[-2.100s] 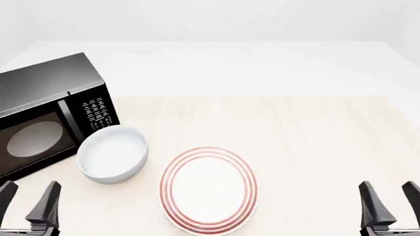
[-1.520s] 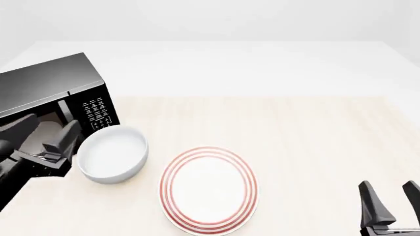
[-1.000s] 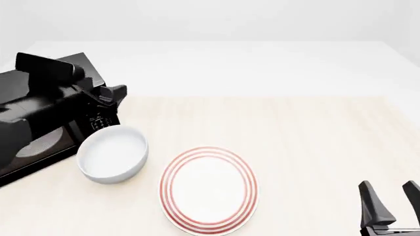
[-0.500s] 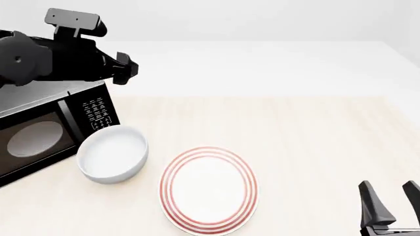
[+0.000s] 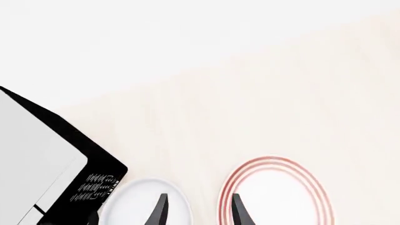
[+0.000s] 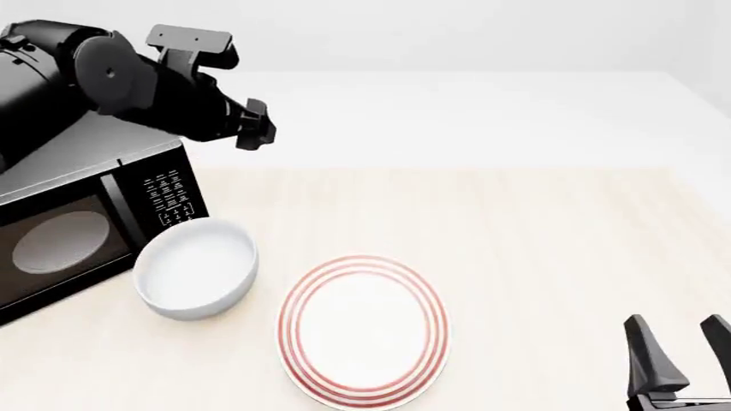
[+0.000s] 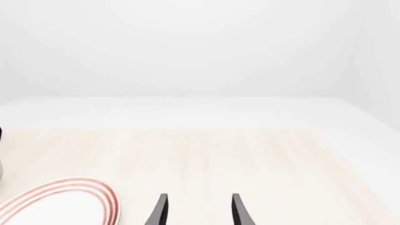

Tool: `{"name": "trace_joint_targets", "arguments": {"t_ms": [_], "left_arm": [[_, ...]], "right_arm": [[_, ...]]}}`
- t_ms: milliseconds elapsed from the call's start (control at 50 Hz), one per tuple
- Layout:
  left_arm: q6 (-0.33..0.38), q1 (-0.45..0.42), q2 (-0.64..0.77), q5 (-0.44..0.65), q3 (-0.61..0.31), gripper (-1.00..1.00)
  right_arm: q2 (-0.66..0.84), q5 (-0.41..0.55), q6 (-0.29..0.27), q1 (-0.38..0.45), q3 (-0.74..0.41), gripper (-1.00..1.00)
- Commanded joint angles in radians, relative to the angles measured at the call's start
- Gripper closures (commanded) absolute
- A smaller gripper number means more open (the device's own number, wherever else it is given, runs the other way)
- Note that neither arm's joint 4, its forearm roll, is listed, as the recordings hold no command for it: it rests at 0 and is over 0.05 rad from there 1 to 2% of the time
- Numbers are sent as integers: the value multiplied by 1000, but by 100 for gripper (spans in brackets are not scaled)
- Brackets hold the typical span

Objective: Put the white bowl to the right of the plate.

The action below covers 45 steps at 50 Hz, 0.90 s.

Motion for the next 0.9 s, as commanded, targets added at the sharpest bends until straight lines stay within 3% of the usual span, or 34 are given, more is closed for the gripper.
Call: {"name": "trace_joint_targets", "arguments": {"t_ms": [20,100,300,380,900], "left_arm": [[4,15,29,-21,50,-100],[45,35,59,-29,51,-100],[3,21,68,-71,96,-100],[36,32,68,-79,123,-100],[-52,18,82,-215,260,-100]], "right_arm": [[0,0,0,0,0,-100],[0,0,0,0,0,-100],[0,0,0,0,0,-100],[0,0,0,0,0,-100],[0,0,0,0,0,-100]]}}
